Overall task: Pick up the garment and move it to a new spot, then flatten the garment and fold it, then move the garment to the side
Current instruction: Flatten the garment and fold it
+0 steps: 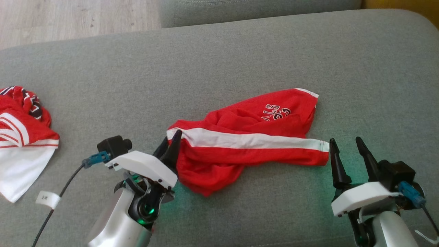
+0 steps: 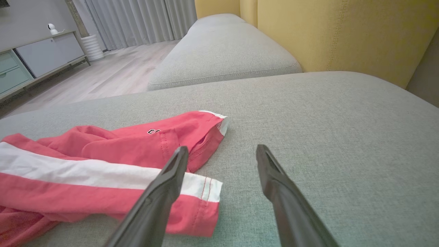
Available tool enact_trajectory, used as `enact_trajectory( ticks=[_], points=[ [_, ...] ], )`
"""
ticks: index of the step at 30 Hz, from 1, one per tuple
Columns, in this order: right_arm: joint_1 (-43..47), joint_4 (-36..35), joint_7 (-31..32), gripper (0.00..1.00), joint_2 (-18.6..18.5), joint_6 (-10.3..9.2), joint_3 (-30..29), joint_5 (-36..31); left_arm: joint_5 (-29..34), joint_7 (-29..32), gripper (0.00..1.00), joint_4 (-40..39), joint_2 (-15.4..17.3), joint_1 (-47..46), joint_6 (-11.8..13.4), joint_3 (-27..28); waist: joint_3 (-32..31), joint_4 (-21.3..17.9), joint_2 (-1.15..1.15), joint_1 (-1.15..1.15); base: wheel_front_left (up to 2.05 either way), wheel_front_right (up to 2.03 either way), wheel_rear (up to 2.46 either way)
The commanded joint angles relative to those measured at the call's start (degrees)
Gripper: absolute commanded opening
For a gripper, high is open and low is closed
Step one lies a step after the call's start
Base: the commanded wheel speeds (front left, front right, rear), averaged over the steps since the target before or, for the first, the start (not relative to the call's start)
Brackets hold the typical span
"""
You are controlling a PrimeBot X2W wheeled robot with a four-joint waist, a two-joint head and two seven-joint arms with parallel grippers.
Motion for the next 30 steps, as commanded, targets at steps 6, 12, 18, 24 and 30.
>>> enact_trajectory(
  ticks=[6, 12, 18, 24, 30],
  points=[
    [-3.0, -1.5, -0.9, 1.00, -0.2, 0.22, 0.9, -0.4, -0.5, 1.1, 0.49, -1.4, 0.5, -2.2, -0.3, 1.5, 0.6, -0.3, 0.00, 0.00, 0.00, 0.00, 0.00],
    [-3.4, -1.5, -1.0, 1.00, -0.2, 0.22, 1.3, -0.4, -1.1, 1.4, 0.69, 0.7, 0.3, -3.1, 0.0, 1.4, 1.2, -1.2, 0.00, 0.00, 0.00, 0.00, 0.00],
    [-3.7, -1.3, -1.2, 1.00, -0.2, 0.22, 1.0, -0.5, -1.6, 0.9, 0.72, 2.7, 0.4, -4.3, -0.2, 2.0, 1.7, -1.8, 0.00, 0.00, 0.00, 0.00, 0.00],
    [-3.7, -1.3, -1.3, 1.00, -0.2, 0.22, 0.8, -0.5, -2.1, -0.3, 0.30, 3.3, 0.3, -5.0, -0.7, 2.3, 1.8, -1.8, 0.00, 0.00, 0.00, 0.00, 0.00],
    [-3.6, -1.2, -0.5, 1.00, -0.2, 0.22, 0.1, -1.2, -1.6, -3.2, 0.00, 2.2, 0.4, -4.6, -1.3, 2.2, 1.9, -1.3, 0.00, 0.00, 0.00, 0.00, 0.00]
  ],
)
